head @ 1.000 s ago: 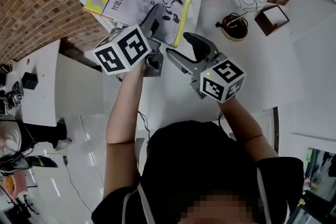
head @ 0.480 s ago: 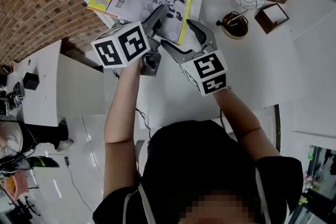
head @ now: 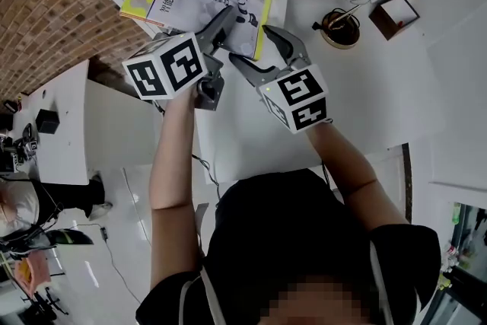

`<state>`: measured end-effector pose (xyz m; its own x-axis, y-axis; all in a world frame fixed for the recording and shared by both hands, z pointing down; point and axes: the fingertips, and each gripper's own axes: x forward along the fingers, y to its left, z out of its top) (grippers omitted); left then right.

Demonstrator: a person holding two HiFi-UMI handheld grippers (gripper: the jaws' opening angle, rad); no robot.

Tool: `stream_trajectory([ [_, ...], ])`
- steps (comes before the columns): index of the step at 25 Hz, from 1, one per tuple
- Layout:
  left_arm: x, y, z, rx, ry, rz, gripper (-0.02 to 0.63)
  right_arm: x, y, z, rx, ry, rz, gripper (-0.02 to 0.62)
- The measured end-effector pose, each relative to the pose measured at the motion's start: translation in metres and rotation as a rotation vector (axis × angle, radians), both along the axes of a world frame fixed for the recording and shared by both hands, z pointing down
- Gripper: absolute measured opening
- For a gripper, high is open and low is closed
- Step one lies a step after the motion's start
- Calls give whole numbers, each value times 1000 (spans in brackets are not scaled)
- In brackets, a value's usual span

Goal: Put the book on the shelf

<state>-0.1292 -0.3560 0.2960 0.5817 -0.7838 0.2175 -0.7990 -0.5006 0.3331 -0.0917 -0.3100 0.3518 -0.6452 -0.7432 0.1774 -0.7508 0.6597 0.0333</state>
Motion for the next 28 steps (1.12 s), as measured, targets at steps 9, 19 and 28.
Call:
stream_trajectory([
  [9,-36,15,-19,96,55,-104,190,4,-5,5,-10,15,-1,350],
  [19,-53,33,-29,205,85,-256,187,7,-5,3,-16,4,-22,351],
  [28,-88,30,-47,209,110,-347,179,8,-8,7,-18,23,-27,350],
])
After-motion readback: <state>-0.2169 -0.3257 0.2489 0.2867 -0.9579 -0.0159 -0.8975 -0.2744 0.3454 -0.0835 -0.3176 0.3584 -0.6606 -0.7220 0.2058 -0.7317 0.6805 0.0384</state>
